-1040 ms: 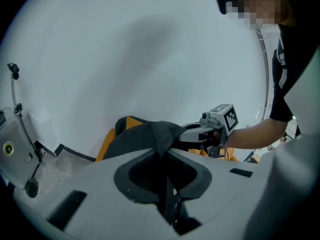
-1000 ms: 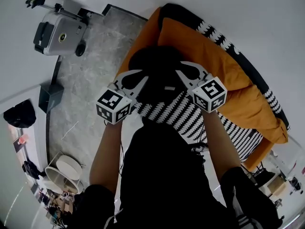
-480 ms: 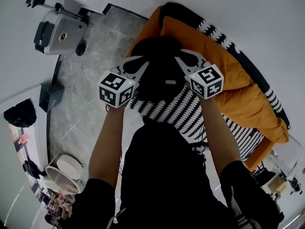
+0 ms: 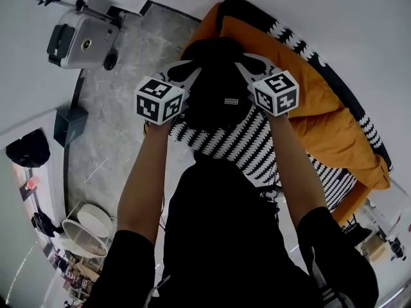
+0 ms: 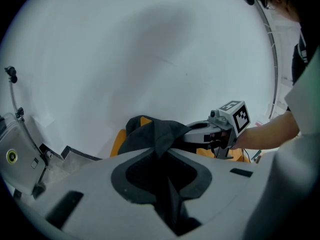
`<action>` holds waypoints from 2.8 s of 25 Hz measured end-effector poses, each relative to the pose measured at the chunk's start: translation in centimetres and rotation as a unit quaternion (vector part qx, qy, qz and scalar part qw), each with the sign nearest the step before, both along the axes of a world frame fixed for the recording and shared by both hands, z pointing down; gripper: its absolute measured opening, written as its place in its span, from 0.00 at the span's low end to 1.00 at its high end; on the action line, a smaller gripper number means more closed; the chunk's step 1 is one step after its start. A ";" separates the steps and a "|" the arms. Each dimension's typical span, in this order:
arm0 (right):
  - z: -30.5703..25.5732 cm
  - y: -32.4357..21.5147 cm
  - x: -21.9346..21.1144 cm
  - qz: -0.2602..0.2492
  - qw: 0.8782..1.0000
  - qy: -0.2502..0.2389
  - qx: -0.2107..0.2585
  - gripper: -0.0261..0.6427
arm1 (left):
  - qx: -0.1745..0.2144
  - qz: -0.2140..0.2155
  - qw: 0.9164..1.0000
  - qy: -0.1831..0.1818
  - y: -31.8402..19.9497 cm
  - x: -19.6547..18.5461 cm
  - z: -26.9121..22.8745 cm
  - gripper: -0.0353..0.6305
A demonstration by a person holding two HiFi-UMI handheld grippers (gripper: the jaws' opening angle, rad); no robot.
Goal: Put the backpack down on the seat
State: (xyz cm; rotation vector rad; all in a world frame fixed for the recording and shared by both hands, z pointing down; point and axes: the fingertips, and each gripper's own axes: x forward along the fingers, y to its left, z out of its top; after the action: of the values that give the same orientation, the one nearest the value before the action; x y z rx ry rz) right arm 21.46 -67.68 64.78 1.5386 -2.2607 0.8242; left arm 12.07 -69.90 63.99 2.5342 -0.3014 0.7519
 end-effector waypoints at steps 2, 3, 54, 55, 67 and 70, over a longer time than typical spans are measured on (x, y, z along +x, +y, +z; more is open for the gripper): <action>0.1 -0.1 -0.1 -0.002 1.000 -0.001 -0.001 0.09 | -0.004 0.002 1.000 0.001 -0.1 0.0 0.1 0.12; 0.1 -0.2 -0.1 -0.004 1.000 0.000 -0.002 0.09 | -0.005 0.002 1.000 0.001 -0.2 -0.1 0.1 0.12; -42.7 25.2 -8.5 0.002 0.933 0.019 0.360 0.09 | 0.161 0.079 0.930 0.320 18.0 -10.3 -39.0 0.10; -43.0 26.3 -9.5 -0.010 0.931 0.015 0.364 0.09 | 0.163 0.088 0.928 0.322 19.1 -10.9 -39.4 0.10; -42.6 37.0 -19.2 -0.027 0.933 -0.003 0.359 0.09 | 0.155 0.134 0.917 0.343 28.6 -19.5 -40.0 0.10; -42.1 38.8 -20.6 -0.021 0.936 -0.005 0.350 0.09 | 0.145 0.146 0.916 0.344 30.8 -20.2 -39.5 0.10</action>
State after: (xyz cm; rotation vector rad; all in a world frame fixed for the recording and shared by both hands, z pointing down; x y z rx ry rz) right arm 0.82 -28.84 22.70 1.7246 -2.7479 -0.0234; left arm -8.12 -39.14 24.51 2.9651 0.2274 -0.1433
